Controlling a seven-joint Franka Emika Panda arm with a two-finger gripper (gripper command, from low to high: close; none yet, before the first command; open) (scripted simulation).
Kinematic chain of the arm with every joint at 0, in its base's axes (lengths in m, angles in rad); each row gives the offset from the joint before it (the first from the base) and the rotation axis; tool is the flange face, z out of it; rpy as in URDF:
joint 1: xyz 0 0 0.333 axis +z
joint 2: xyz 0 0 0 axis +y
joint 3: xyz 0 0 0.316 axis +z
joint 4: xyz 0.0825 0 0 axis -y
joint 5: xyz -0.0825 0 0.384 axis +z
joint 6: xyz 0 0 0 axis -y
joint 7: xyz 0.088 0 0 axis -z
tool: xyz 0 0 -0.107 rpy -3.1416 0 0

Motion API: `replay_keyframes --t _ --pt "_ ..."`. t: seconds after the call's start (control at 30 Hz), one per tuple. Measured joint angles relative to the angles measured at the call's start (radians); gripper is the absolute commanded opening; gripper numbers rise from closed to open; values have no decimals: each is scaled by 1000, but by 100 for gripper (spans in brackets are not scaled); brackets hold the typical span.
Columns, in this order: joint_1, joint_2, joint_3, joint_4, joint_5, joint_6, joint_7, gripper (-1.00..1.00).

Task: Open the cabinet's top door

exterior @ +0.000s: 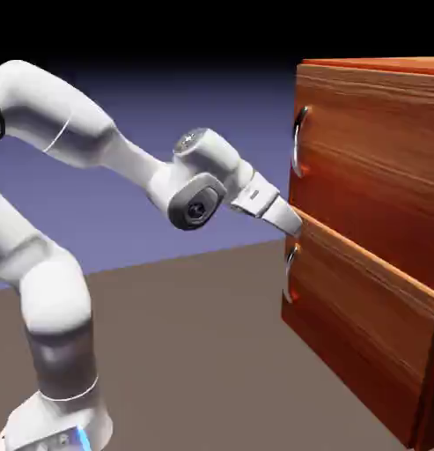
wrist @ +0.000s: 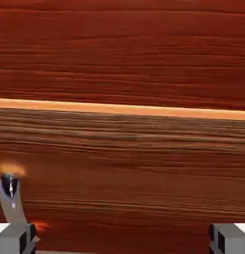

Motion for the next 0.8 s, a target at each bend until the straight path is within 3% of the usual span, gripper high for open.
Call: replay_keyframes --t 0.8 --pt "-463 -320 500 184 1044 -105 -545 0"
